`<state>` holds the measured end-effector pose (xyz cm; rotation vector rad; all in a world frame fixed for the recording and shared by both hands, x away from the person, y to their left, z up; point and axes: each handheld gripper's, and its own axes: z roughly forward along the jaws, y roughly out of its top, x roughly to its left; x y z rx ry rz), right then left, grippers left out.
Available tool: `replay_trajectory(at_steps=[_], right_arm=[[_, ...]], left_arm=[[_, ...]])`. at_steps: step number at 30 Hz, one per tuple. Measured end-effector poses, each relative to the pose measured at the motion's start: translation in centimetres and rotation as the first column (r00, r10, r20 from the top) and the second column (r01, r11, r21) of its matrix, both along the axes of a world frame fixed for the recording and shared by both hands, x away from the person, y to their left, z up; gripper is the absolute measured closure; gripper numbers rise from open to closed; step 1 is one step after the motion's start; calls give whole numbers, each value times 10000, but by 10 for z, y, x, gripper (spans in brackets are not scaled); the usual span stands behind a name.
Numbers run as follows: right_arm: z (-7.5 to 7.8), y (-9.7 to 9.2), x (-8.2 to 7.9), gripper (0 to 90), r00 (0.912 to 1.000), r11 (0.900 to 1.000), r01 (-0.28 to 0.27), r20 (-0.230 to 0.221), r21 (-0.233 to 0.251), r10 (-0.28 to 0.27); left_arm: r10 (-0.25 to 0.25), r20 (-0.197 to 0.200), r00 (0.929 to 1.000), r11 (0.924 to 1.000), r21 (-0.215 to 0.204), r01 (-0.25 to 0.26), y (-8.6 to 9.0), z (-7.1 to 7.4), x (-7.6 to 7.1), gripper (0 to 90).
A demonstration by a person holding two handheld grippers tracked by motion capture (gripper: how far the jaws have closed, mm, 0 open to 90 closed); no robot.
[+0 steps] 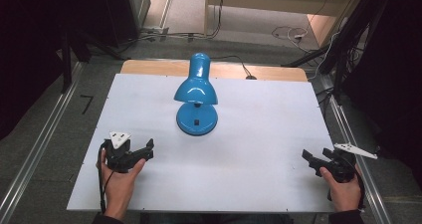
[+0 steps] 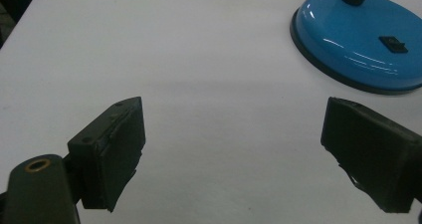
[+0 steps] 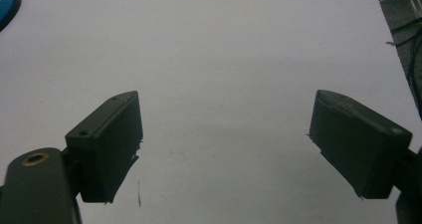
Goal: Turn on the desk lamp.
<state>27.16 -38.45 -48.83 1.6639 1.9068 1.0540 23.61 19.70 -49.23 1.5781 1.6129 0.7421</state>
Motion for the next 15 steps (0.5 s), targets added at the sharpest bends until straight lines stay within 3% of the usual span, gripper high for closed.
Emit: replay_trajectory(at_steps=[15], right_arm=[[0,0,0,123,10000,10000,-14,-22,36,15]], left_arm=[[-471,70,9989,9985,-284,473,-16,5,8,117]])
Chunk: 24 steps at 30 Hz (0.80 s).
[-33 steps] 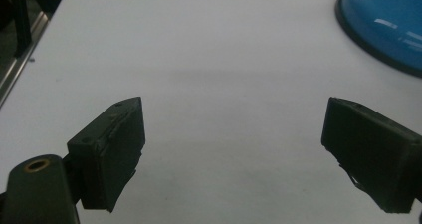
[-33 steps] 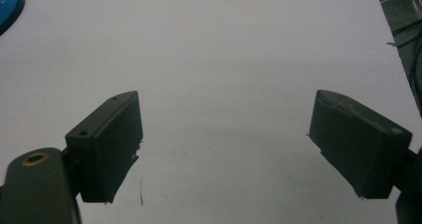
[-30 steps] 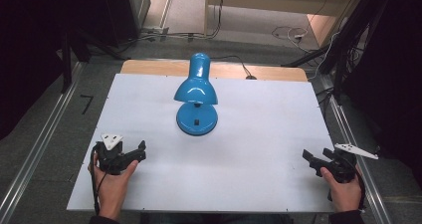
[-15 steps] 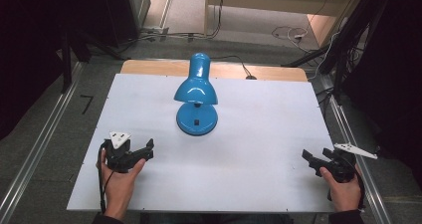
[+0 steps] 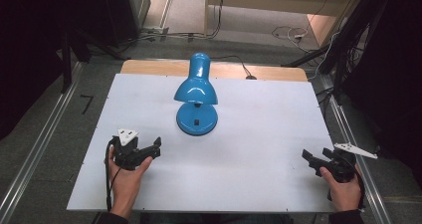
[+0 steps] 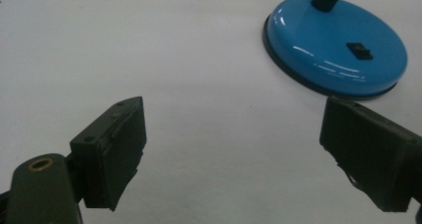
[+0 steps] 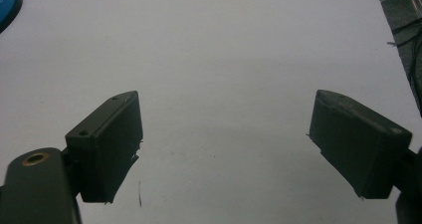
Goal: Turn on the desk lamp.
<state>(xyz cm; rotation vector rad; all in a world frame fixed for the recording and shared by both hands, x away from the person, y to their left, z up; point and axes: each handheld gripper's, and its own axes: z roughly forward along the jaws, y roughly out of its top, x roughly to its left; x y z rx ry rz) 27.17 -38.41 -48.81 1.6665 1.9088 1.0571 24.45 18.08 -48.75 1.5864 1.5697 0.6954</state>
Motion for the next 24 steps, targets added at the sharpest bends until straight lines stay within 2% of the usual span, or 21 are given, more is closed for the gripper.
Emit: replay_trajectory(at_steps=[15,19,24], right_arm=[[1,6,-1,123,10000,10000,-87,5,42,87],[2,7,-2,123,9999,9999,-134,89,2,134],[1,3,-1,122,10000,10000,45,24,30,-45]], left_arm=[[-241,104,9997,9997,19,241,-13,8,2,117],[-229,327,9992,9997,0,229,-12,12,1,118],[-380,272,9989,9992,-124,384,-13,11,8,117]])
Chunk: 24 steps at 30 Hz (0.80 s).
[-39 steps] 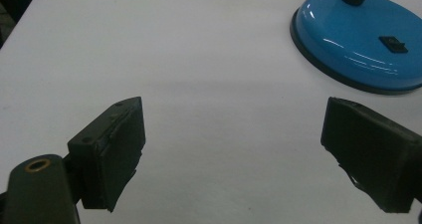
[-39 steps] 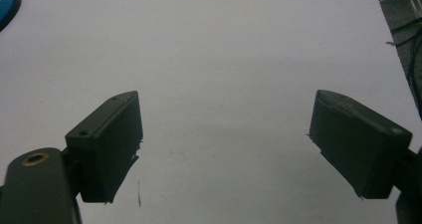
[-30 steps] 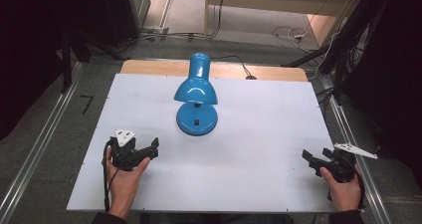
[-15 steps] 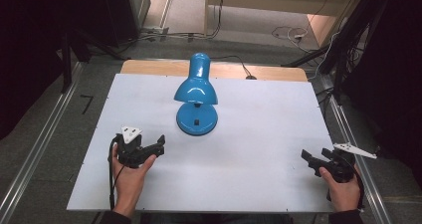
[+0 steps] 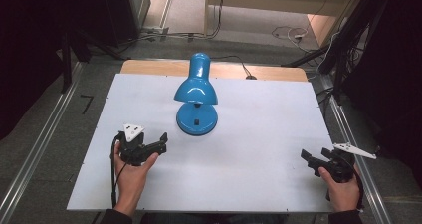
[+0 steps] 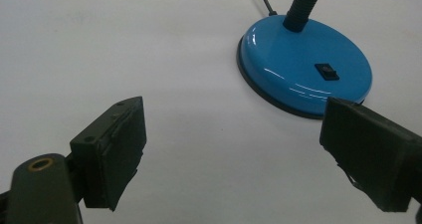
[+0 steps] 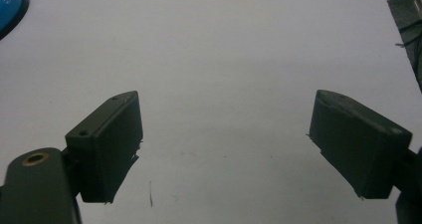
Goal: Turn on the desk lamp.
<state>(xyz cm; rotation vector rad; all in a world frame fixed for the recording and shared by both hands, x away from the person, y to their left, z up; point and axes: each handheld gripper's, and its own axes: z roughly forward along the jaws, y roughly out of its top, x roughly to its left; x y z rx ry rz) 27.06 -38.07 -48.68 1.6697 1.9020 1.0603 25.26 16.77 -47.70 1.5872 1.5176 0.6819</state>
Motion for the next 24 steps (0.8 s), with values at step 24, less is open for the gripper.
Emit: replay_trajectory(at_steps=[24], right_arm=[[0,-4,-1,123,9997,9997,235,15,-80,-235]], left_arm=[[-668,-69,9977,9977,-68,668,-33,0,30,118]])
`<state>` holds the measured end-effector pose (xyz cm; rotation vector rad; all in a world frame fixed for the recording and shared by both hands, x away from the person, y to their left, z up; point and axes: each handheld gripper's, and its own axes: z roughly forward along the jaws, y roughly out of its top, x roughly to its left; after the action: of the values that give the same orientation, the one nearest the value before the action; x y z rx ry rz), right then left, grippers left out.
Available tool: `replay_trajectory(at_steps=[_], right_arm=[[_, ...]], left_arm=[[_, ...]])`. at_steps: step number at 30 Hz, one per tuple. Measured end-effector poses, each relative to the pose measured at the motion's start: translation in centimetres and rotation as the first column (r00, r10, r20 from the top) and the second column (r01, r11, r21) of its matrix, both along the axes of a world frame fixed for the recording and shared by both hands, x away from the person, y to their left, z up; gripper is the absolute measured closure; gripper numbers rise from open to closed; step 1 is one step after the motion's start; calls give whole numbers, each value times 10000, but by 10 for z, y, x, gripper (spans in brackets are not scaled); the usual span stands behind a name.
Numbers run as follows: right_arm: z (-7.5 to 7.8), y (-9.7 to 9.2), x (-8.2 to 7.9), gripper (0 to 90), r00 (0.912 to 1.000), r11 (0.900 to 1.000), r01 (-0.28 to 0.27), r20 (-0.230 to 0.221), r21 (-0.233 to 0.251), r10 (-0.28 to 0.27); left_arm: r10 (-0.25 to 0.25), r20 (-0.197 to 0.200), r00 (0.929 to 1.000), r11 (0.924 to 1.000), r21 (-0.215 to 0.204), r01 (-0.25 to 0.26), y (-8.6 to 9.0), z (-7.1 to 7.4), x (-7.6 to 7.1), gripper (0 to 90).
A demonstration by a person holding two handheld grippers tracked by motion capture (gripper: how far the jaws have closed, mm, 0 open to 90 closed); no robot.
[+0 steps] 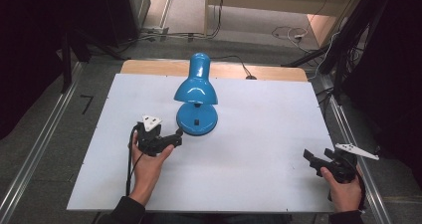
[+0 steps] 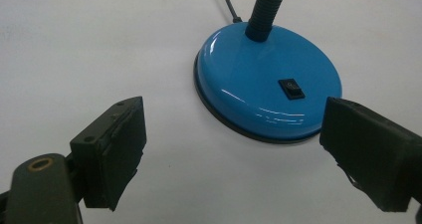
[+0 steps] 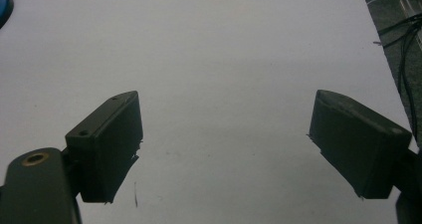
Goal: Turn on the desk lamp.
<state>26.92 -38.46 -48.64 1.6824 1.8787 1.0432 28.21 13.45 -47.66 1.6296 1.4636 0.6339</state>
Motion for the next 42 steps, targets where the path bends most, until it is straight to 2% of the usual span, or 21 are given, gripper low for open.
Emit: replay_trajectory(at_steps=[11,29,33,37,39,41,42], right_arm=[[0,1,0,123,10000,10000,5,3,24,-5],[0,1,0,122,10000,10000,-26,19,5,26],[0,1,0,123,10000,10000,-16,49,10,16],[0,1,0,123,10000,10000,-42,38,-17,43],[1,1,-1,124,10000,10000,8,18,20,-8],[1,1,-1,124,10000,10000,-9,20,19,9],[1,1,-1,124,10000,10000,-13,36,17,13]], left_arm=[[-69,10,10000,10000,-55,70,-6,1,7,123],[-335,53,9994,9994,97,334,-22,0,18,170],[-387,54,9992,9992,82,387,-27,1,21,204],[-471,231,9986,9980,422,461,-34,2,21,244],[-614,235,9978,9977,319,606,-38,3,23,299],[-608,253,9978,9977,317,600,-39,3,24,316],[-673,286,9973,9974,285,665,-41,3,25,386]])
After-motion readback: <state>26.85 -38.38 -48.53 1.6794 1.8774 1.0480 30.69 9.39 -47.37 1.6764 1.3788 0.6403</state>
